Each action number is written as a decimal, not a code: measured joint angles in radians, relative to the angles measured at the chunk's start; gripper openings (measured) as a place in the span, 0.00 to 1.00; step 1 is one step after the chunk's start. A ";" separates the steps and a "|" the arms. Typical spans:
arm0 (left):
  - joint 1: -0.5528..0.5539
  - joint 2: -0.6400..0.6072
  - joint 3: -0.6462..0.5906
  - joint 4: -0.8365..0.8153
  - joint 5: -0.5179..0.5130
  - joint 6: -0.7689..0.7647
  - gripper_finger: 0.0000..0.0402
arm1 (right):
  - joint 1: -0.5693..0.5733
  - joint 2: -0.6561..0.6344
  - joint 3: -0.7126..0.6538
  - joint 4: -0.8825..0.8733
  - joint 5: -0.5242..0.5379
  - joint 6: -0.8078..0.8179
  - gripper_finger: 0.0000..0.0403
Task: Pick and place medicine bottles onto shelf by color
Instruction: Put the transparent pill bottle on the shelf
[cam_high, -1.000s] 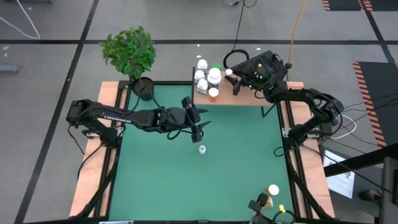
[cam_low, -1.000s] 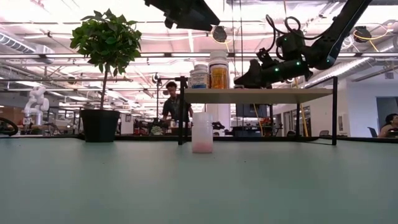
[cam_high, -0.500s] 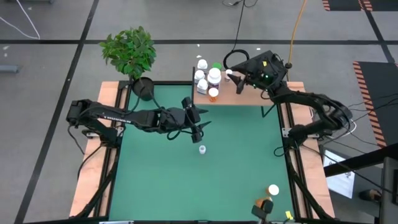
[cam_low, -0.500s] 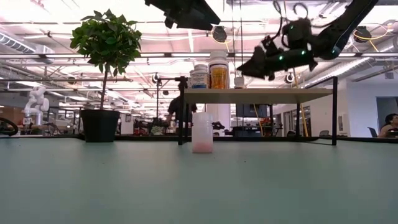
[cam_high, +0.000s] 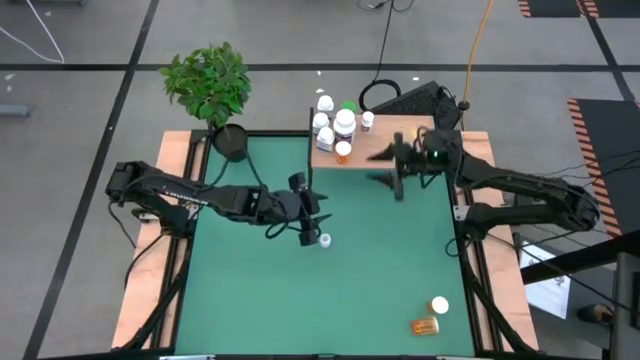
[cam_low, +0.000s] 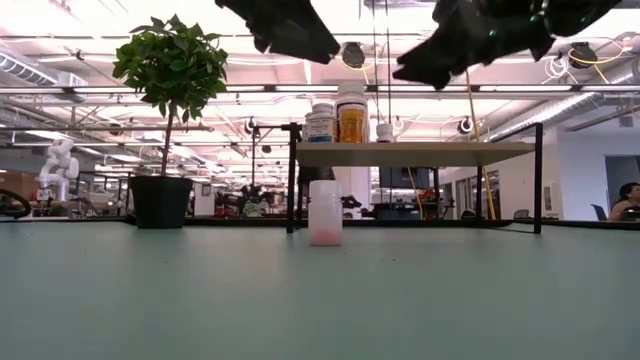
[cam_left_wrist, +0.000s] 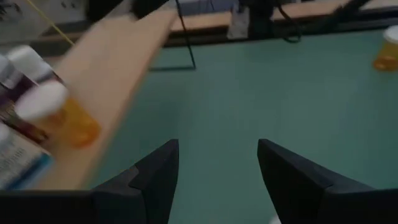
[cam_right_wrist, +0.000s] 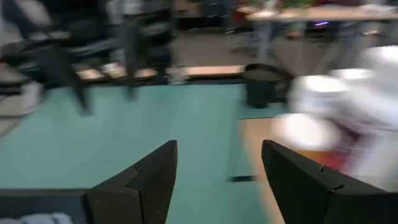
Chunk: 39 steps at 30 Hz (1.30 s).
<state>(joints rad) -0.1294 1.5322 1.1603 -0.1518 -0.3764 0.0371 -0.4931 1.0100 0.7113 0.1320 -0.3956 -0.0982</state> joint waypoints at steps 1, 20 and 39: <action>-0.010 0.000 0.000 -0.014 0.000 -0.016 0.55 | 0.044 -0.003 0.000 -0.014 0.006 0.006 0.57; -0.142 0.000 -0.379 0.332 -0.130 -0.213 0.55 | 0.636 0.511 -0.128 0.605 0.425 0.134 0.62; -0.104 0.000 -0.389 0.405 -0.132 -0.041 0.55 | 0.627 0.860 -0.005 0.734 0.499 0.166 0.68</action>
<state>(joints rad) -0.2338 1.5322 0.7715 0.2535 -0.5087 -0.0039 0.1343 1.8702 0.7067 0.8656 0.1033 0.0682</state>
